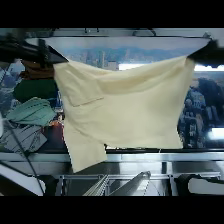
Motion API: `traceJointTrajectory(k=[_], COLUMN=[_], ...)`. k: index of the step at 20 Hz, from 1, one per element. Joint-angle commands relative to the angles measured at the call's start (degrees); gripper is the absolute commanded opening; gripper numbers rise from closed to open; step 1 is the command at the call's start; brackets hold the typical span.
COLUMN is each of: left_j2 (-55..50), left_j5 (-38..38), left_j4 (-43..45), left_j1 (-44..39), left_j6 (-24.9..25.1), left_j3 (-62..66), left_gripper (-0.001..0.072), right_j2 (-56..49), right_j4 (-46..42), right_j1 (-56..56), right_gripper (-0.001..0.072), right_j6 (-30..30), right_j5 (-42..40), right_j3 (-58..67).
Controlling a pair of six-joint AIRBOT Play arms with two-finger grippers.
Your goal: Fold the shirts.
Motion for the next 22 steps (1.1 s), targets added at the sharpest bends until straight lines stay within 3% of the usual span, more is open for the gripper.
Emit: traceJointTrajectory(k=[1,5,9,12,15,18,22], left_j2=[-19.1,-24.0,-21.0,-16.3,-14.1,-13.2,-13.2], left_j5=[0.9,13.2,12.0,6.6,-1.4,-1.0,1.6], left_j4=[0.8,0.0,-2.1,3.6,12.1,13.5,16.1], left_j1=[-1.3,-1.3,-1.1,0.4,0.7,-0.3,-0.4], left_j6=[-1.5,-0.3,5.7,5.1,1.4,2.0,2.3], left_j3=[8.7,5.8,4.9,4.8,2.3,-5.8,-11.8], left_gripper=[0.0009,0.0009,0.0009,0.0008,0.0009,0.0009,0.0008], right_j2=[-12.9,-21.4,-22.3,-20.9,-19.8,-19.8,-20.2], right_j4=[1.4,18.8,23.3,20.3,9.1,-0.2,-0.4], right_j1=[1.0,1.0,-0.2,-3.6,-7.1,-7.7,-7.6], right_gripper=[0.0014,0.0014,0.0014,0.0014,0.0014,0.0014,0.0014], right_j6=[-4.1,-14.2,-19.0,-18.7,-14.3,-12.8,-15.4], right_j5=[-7.5,-13.1,-9.7,0.4,7.8,8.2,5.6], right_j3=[-3.0,-2.9,-2.8,-2.8,-2.8,-5.4,-9.6])
